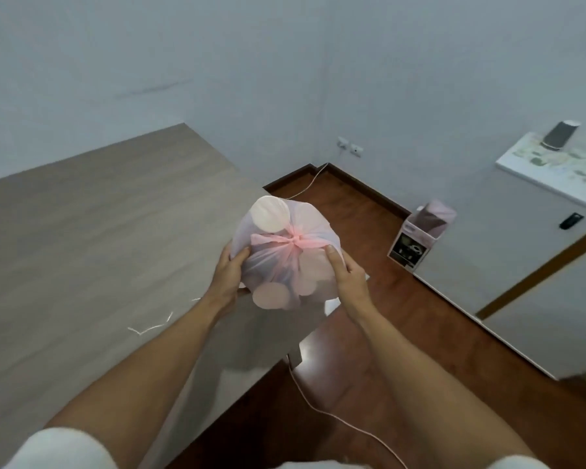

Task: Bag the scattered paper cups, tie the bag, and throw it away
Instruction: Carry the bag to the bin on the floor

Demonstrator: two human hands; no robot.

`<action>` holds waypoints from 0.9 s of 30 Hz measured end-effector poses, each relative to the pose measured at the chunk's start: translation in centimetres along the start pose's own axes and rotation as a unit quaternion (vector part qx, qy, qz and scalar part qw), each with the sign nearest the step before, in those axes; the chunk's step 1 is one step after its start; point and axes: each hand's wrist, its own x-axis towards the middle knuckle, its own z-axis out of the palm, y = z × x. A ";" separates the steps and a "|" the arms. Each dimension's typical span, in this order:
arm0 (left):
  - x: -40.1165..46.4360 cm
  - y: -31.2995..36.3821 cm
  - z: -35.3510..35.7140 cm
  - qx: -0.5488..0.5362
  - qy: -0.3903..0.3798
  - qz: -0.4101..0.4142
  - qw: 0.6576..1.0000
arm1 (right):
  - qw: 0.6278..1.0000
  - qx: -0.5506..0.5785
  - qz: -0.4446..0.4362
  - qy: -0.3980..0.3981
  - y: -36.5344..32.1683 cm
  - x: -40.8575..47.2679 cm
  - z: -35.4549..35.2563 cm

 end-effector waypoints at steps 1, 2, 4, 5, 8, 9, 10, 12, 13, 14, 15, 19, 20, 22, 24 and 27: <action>0.5 0.1 2.9 0.004 -0.010 0.002 1.000 | 1.000 0.007 -0.004 0.014 0.3 0.9 -2.7; 0.9 0.2 5.5 0.005 -0.021 0.003 1.000 | 1.000 0.007 -0.008 0.026 0.4 1.6 -4.9; 1.9 0.1 10.8 0.007 -0.044 -0.001 0.999 | 0.999 -0.002 -0.008 0.053 0.9 3.1 -9.8; 2.2 -0.1 13.2 0.009 -0.055 -0.003 0.998 | 0.998 -0.002 -0.009 0.061 1.2 3.8 -12.2; 3.3 -0.6 20.6 0.010 -0.084 -0.005 0.996 | 0.996 0.000 -0.003 0.088 2.1 5.9 -19.0; 3.6 -0.7 22.6 0.011 -0.092 -0.008 0.996 | 0.995 -0.004 0.000 0.098 2.4 6.5 -20.8; 3.7 -0.9 24.5 0.014 -0.102 -0.007 0.995 | 0.994 -0.008 0.003 0.108 2.7 6.9 -22.4; 4.3 -1.1 28.3 0.021 -0.120 -0.011 0.993 | 0.991 -0.006 0.004 0.131 3.4 7.8 -25.7; 4.7 -1.2 30.1 0.027 -0.126 -0.014 0.992 | 0.989 -0.002 0.004 0.145 3.8 8.2 -27.2; 5.2 -1.3 31.5 0.032 -0.131 -0.018 0.991 | 0.987 -0.002 0.004 0.158 4.0 8.6 -28.3; 5.8 -1.4 32.9 0.042 -0.134 -0.022 0.990 | 0.986 0.000 0.006 0.166 4.3 9.1 -29.4; 8.7 -1.9 37.3 0.060 -0.124 -0.054 0.989 | 0.983 0.005 0.022 0.182 5.6 11.3 -32.5; 10.1 -2.0 39.1 0.057 -0.123 -0.063 0.989 | 0.981 0.005 0.026 0.190 6.0 12.7 -33.6; 11.4 -1.9 40.8 0.040 -0.126 -0.074 0.988 | 0.980 0.000 0.030 0.195 6.1 14.0 -34.5; 14.4 -1.9 43.9 0.029 -0.125 -0.087 0.988 | 0.979 0.000 0.035 0.199 6.6 17.4 -36.2; 19.4 -1.1 47.7 0.025 -0.124 -0.082 0.989 | 0.980 0.008 0.031 0.198 6.9 23.1 -38.0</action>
